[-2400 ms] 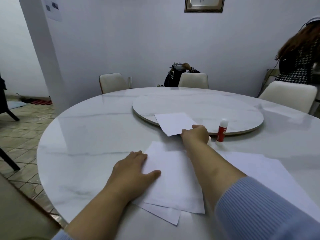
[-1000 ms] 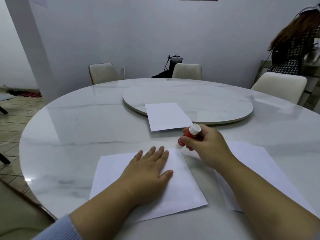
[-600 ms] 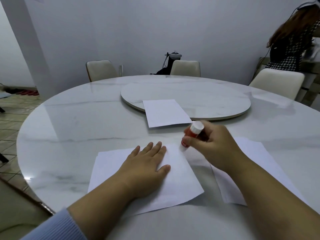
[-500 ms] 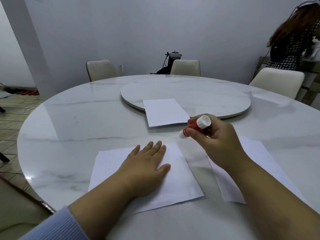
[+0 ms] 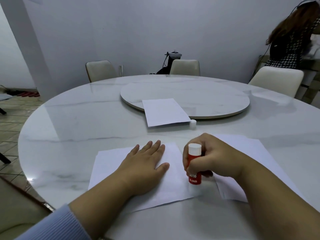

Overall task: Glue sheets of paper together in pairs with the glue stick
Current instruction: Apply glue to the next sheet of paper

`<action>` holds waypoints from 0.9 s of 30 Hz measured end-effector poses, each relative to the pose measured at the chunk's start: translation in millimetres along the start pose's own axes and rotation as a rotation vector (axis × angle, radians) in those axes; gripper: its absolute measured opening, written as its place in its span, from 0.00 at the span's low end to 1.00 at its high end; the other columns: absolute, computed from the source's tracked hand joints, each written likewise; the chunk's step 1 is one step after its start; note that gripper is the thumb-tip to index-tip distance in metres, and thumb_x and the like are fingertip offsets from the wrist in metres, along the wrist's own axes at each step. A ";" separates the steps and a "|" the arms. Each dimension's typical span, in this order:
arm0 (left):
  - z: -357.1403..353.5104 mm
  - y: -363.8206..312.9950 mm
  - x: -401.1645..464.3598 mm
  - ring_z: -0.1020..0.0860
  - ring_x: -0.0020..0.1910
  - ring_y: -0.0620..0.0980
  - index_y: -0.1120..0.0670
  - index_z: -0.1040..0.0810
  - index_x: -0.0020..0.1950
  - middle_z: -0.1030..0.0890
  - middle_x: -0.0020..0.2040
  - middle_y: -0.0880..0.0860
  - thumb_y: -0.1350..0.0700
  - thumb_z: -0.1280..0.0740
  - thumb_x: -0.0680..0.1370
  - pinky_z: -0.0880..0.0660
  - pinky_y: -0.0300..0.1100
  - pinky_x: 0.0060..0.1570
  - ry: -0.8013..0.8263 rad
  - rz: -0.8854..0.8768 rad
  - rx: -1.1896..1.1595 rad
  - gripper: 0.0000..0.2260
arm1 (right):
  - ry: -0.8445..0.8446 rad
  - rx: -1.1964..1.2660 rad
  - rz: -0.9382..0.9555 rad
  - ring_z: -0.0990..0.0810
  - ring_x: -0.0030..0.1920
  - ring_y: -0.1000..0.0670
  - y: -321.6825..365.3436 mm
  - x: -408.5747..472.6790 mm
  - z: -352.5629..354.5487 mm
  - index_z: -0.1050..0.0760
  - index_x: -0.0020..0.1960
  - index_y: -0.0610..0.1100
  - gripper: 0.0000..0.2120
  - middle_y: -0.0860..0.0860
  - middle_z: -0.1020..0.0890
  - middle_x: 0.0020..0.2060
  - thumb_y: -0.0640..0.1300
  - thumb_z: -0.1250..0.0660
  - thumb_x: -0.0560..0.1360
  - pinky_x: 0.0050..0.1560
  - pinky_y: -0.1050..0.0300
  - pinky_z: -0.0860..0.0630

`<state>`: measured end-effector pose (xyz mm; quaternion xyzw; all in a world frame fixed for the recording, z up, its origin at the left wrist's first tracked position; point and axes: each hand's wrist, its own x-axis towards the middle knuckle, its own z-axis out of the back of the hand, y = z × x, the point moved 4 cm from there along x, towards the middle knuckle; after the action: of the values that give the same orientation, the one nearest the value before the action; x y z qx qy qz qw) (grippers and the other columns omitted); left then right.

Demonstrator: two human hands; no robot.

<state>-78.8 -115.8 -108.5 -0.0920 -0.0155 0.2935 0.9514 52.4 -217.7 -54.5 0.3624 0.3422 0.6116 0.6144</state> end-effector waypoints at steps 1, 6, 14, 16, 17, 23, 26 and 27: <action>-0.1 0.0 -0.1 0.60 0.75 0.40 0.45 0.57 0.76 0.58 0.77 0.43 0.40 0.55 0.79 0.63 0.43 0.73 -0.003 -0.001 -0.003 0.27 | 0.036 -0.007 -0.021 0.27 0.26 0.47 -1.3 -0.8 -1.6 0.24 0.31 0.37 0.06 0.43 0.23 0.27 0.39 0.33 0.57 0.25 0.61 0.31; 2.0 -1.6 -2.3 0.62 0.75 0.41 0.46 0.59 0.76 0.60 0.77 0.43 0.33 0.54 0.76 0.62 0.45 0.74 0.050 -0.019 0.018 0.33 | -0.015 0.263 0.060 0.30 0.22 0.47 0.0 -4.0 8.7 0.23 0.28 0.40 0.03 0.43 0.23 0.24 0.36 0.35 0.56 0.21 0.65 0.36; 37.7 3.2 -0.7 0.65 0.74 0.45 0.41 0.52 0.75 0.61 0.77 0.46 0.45 0.46 0.80 0.63 0.47 0.71 0.020 -0.042 -0.061 0.26 | -0.716 1.002 0.271 0.30 0.21 0.54 -25.2 -10.1 62.6 0.24 0.29 0.44 0.12 0.50 0.23 0.25 0.37 0.40 0.68 0.23 0.67 0.37; 32.1 14.9 -6.1 0.60 0.76 0.52 0.47 0.52 0.76 0.56 0.78 0.51 0.38 0.50 0.78 0.59 0.51 0.73 -0.064 0.194 0.033 0.30 | -0.749 0.991 0.267 0.31 0.20 0.54 -26.5 -9.0 63.3 0.23 0.32 0.44 0.12 0.49 0.21 0.27 0.36 0.39 0.72 0.21 0.66 0.36; 25.4 17.0 -7.6 0.61 0.76 0.54 0.47 0.53 0.76 0.57 0.78 0.51 0.37 0.49 0.77 0.60 0.53 0.73 0.015 0.214 0.073 0.31 | -0.751 0.971 0.260 0.30 0.20 0.53 -26.6 -7.6 62.0 0.22 0.34 0.44 0.12 0.48 0.20 0.27 0.35 0.39 0.73 0.21 0.66 0.35; 22.8 9.9 -5.2 0.60 0.75 0.39 0.41 0.50 0.75 0.55 0.77 0.41 0.39 0.46 0.77 0.63 0.42 0.71 0.052 0.021 -0.145 0.28 | -0.631 0.750 0.231 0.26 0.24 0.50 -22.6 3.9 44.3 0.22 0.42 0.38 0.12 0.44 0.17 0.33 0.41 0.41 0.78 0.24 0.60 0.30; 8.8 -4.7 -4.3 0.59 0.75 0.43 0.43 0.54 0.76 0.56 0.78 0.44 0.35 0.49 0.76 0.62 0.45 0.73 -0.001 0.005 -0.037 0.31 | -0.631 0.479 0.129 0.24 0.28 0.49 -25.6 9.0 33.4 0.24 0.47 0.34 0.09 0.42 0.16 0.35 0.38 0.39 0.77 0.29 0.58 0.27; 4.9 -6.3 -4.5 0.60 0.75 0.43 0.43 0.54 0.76 0.57 0.78 0.44 0.35 0.50 0.76 0.62 0.46 0.74 -0.012 0.001 -0.018 0.31 | -0.629 0.411 0.104 0.23 0.29 0.48 -26.7 11.4 29.8 0.24 0.47 0.34 0.07 0.40 0.16 0.37 0.38 0.38 0.76 0.31 0.57 0.26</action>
<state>-79.5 -122.7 -102.4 -0.0987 -0.0236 0.2946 0.9502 91.8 -206.8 -62.3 0.6650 0.2334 0.4197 0.5720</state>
